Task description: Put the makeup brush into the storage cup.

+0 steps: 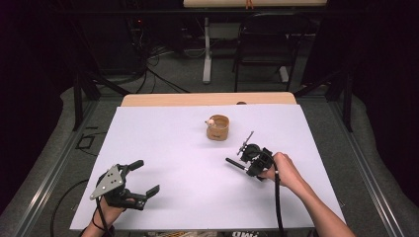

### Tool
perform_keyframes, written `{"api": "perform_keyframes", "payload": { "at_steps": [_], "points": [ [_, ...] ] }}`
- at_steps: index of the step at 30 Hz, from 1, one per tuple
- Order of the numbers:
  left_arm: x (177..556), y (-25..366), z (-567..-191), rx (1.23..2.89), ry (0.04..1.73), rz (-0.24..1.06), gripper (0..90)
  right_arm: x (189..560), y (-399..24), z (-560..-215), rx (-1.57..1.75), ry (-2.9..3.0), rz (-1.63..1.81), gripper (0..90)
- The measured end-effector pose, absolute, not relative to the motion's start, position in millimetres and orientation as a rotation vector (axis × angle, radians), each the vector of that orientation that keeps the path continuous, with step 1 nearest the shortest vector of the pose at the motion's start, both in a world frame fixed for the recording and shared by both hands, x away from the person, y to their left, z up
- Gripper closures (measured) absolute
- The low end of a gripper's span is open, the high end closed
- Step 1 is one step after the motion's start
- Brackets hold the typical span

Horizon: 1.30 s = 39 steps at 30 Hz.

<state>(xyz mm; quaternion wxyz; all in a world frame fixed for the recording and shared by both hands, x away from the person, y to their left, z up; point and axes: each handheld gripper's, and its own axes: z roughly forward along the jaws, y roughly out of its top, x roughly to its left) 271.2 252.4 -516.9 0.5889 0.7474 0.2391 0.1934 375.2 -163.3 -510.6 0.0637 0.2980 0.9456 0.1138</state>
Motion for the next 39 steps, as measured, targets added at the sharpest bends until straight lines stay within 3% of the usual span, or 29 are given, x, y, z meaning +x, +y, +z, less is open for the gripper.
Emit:
{"api": "perform_keyframes", "payload": {
  "at_steps": [39],
  "points": [
    [273,250,-518,1.765,0.547,0.429,0.7,340,-120,-495,0.548,2.959,0.372,76.9]
  ]
}}
